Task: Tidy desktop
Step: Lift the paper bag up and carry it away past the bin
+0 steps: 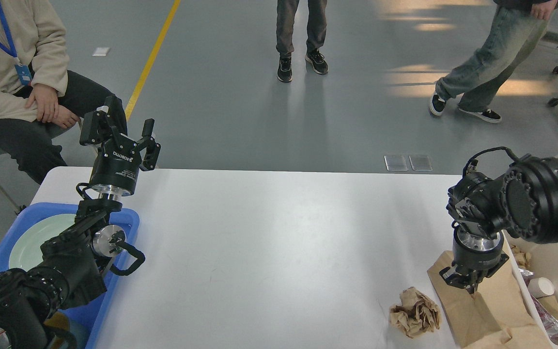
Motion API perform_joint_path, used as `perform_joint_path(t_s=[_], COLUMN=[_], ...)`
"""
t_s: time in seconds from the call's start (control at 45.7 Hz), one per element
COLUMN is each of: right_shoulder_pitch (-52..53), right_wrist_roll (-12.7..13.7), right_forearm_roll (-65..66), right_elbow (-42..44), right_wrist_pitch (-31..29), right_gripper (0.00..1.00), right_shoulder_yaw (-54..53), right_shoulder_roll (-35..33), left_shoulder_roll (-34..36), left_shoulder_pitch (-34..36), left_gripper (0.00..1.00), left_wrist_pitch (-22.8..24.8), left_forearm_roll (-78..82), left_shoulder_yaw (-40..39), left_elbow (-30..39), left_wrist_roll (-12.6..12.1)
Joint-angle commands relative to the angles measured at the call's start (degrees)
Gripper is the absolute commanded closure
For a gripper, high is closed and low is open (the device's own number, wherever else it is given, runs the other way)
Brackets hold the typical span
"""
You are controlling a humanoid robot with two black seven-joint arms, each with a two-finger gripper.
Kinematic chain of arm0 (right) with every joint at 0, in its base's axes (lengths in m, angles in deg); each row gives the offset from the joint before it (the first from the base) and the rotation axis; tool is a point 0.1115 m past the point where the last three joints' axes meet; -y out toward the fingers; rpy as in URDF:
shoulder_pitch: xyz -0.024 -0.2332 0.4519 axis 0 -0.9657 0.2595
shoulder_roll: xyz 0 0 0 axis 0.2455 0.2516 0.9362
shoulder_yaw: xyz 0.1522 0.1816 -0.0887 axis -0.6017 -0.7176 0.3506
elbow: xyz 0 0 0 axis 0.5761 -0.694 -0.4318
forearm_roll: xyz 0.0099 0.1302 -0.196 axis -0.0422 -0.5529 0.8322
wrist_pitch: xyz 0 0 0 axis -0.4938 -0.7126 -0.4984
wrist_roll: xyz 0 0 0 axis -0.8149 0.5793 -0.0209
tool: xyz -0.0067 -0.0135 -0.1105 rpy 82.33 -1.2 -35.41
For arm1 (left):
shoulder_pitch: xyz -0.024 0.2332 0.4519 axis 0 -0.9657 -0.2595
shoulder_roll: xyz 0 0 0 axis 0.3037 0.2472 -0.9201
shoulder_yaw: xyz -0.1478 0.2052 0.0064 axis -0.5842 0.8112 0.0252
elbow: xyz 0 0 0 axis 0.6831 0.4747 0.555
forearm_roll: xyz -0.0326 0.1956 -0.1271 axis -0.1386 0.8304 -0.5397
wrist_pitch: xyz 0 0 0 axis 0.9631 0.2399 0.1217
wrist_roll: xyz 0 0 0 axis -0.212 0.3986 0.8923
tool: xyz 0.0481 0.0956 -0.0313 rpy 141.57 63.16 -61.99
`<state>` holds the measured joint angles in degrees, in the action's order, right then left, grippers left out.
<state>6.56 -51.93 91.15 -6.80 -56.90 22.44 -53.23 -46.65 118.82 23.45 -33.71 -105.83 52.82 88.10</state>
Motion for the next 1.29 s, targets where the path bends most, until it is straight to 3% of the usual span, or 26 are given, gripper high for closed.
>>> perform_joint_path(t_s=[0.0, 0.263, 0.7, 1.029, 1.27], right_shoulder_pitch=[0.88, 9.66, 34.18, 39.47, 33.14], right_wrist_roll=[0.03, -0.15, -0.15, 0.03, 0.29], right_forearm_roll=[-1.01, -8.39, -8.48, -8.13, -8.22], right_elbow=[0.61, 1.76, 1.93, 6.41, 12.66], right_wrist_pitch=[2.15, 0.23, -15.68, -15.16, -3.4], right_gripper=[1.0, 1.0, 1.0, 1.0, 1.0], right_shoulder_yaw=[-0.28, 0.33, 4.46, 10.35, 12.55], right_shoulder_roll=[0.01, -3.76, -8.6, -9.82, -19.14], left_shoulder_roll=[0.01, 0.01, -0.08, 0.01, 0.01], left_shoulder_pitch=[0.0, 0.0, 0.0, 0.0, 0.0], left_gripper=[0.04, 0.04, 0.04, 0.04, 0.04], left_wrist_pitch=[0.0, 0.0, 0.0, 0.0, 0.0], left_forearm_roll=[-0.01, 0.08, -0.01, -0.01, 0.08], left_shoulder_yaw=[0.0, 0.0, 0.0, 0.0, 0.0], left_elbow=[0.0, 0.0, 0.0, 0.0, 0.0], left_wrist_roll=[0.03, 0.03, -0.06, 0.03, -0.06])
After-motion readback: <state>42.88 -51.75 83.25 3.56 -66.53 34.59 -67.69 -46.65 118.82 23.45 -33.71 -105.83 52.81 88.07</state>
